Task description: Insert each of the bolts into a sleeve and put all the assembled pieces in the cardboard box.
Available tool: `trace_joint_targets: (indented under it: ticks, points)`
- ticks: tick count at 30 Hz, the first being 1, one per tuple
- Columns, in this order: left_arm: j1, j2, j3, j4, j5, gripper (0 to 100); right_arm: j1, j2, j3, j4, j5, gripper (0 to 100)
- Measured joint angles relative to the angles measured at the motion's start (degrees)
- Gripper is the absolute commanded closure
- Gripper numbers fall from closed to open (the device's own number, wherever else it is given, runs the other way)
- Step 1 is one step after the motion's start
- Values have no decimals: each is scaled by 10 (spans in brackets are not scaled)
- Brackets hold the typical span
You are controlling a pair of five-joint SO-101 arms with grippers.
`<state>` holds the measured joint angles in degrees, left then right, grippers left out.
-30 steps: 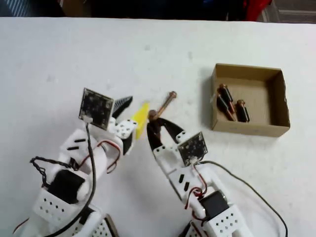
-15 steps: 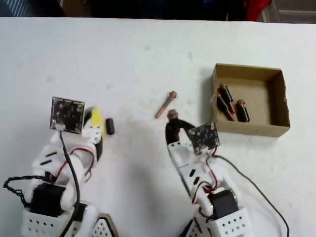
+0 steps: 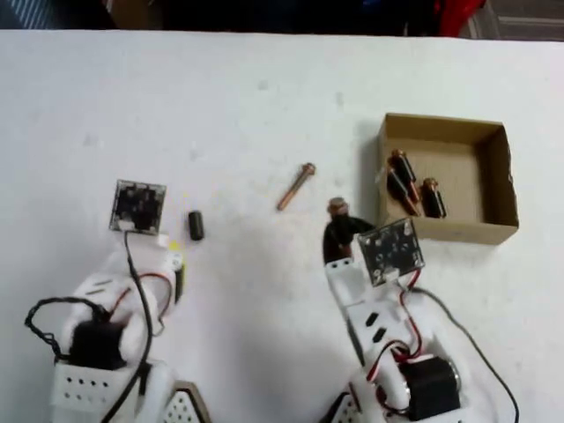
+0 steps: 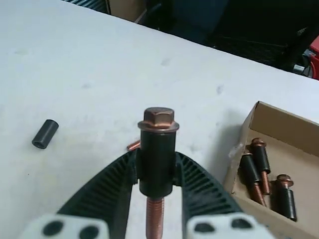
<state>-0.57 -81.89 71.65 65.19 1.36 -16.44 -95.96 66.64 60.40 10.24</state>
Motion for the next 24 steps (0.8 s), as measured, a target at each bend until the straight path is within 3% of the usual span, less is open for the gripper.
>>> trace_joint_targets:
  ticks: [5, 24]
  points:
    - [-3, 2, 29, 0, 0, 976, 30, 81, -34, 14, 5, 979]
    - [-4, 2, 97, -6, 0, 976, 200, 673, -395, 17, 5, 974]
